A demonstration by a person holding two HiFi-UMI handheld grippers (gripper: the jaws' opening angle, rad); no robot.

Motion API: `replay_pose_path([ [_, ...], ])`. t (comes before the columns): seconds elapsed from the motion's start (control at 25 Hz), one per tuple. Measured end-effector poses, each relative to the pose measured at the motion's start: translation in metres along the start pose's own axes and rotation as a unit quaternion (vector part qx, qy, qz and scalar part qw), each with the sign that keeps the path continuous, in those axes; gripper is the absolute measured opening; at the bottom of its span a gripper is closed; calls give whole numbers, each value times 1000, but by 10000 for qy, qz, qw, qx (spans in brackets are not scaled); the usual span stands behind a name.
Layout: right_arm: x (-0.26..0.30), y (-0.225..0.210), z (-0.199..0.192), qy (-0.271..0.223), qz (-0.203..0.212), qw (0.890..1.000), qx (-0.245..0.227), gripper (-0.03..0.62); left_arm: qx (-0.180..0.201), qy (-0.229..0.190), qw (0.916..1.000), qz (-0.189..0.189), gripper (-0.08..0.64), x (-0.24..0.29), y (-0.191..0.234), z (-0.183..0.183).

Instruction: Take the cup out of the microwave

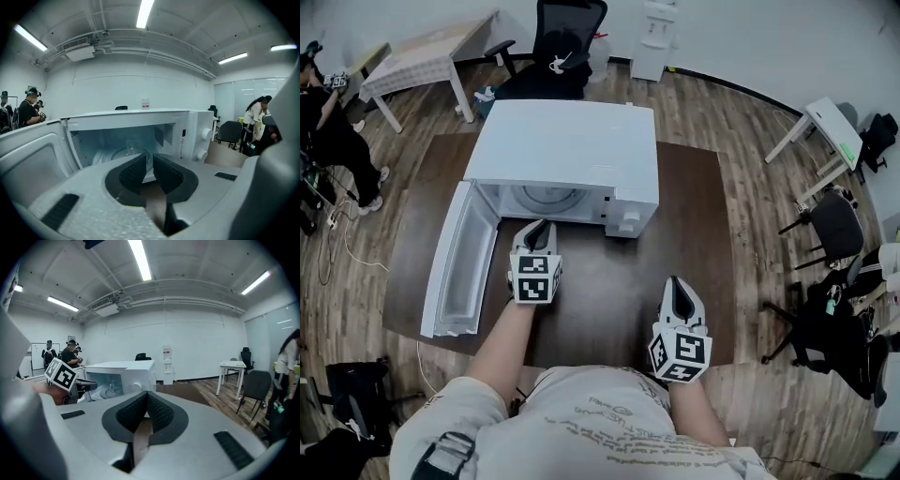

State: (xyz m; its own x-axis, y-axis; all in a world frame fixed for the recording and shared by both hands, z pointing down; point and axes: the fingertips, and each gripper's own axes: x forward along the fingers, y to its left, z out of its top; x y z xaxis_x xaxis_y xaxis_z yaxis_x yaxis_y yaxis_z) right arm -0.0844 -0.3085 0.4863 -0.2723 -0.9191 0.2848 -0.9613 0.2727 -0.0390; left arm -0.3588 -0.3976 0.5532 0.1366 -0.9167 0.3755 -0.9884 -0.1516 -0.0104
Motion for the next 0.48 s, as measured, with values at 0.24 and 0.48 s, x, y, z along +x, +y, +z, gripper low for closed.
replay_pose_path([
  [0.24, -12, -5, -16, 155, -604, 9980, 59, 15, -106, 93, 9999, -51, 81, 43, 33, -6],
  [0.48, -23, -10, -27, 289, -1008, 9944, 153, 15, -174, 284, 9994, -107, 92, 79, 57, -18],
])
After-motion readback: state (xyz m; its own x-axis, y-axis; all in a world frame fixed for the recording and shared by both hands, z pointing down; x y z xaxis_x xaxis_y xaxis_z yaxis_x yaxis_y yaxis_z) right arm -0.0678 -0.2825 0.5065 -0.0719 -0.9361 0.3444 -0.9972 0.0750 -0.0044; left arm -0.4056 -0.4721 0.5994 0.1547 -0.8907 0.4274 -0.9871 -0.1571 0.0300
